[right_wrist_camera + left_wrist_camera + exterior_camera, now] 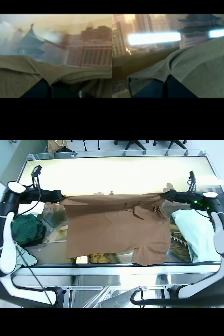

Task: Fold the shirts.

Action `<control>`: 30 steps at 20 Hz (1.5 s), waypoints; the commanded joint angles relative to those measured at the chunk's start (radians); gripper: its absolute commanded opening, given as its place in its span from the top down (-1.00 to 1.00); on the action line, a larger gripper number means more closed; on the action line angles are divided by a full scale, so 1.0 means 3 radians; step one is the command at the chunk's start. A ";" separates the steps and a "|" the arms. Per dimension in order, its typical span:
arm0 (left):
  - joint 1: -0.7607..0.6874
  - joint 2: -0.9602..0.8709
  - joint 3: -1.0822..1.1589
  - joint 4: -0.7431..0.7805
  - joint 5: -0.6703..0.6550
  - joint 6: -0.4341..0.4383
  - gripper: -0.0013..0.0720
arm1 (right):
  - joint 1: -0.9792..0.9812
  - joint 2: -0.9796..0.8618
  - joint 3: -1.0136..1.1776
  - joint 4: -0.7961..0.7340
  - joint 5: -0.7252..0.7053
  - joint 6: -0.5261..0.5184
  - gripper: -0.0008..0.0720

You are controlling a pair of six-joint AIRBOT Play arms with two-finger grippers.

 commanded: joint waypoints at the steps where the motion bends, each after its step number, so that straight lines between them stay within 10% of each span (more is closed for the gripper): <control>1: -0.0014 -0.0533 0.0423 0.0064 -0.0131 -0.0135 0.94 | 0.0010 -0.0402 0.0384 -0.0103 0.0013 -0.0028 0.93; 9: -0.0053 -0.0675 0.0474 0.0275 -0.0971 -0.0514 0.94 | 0.0008 -0.0399 0.0589 -0.0983 0.0159 0.0161 0.93; 22: -0.0329 -0.1076 0.0481 0.0791 -0.0903 -0.0738 0.92 | 0.0034 -0.0468 0.0589 -0.1045 0.0187 0.0226 0.87; 24: -0.0299 -0.1044 0.0549 0.0792 -0.0999 -0.0772 -0.40 | 0.0028 -0.0398 0.0589 -0.1049 0.0205 0.0299 0.30; 27: -0.0216 -0.1026 0.0926 0.0791 -0.1511 -0.0900 -0.51 | -0.0022 -0.0134 0.0589 -0.1345 0.0312 0.0671 0.27; 30: -0.0092 -0.0810 0.1029 0.0791 -0.1975 -0.1007 -0.48 | -0.0141 0.0296 0.0585 -0.2280 0.0484 0.1876 0.27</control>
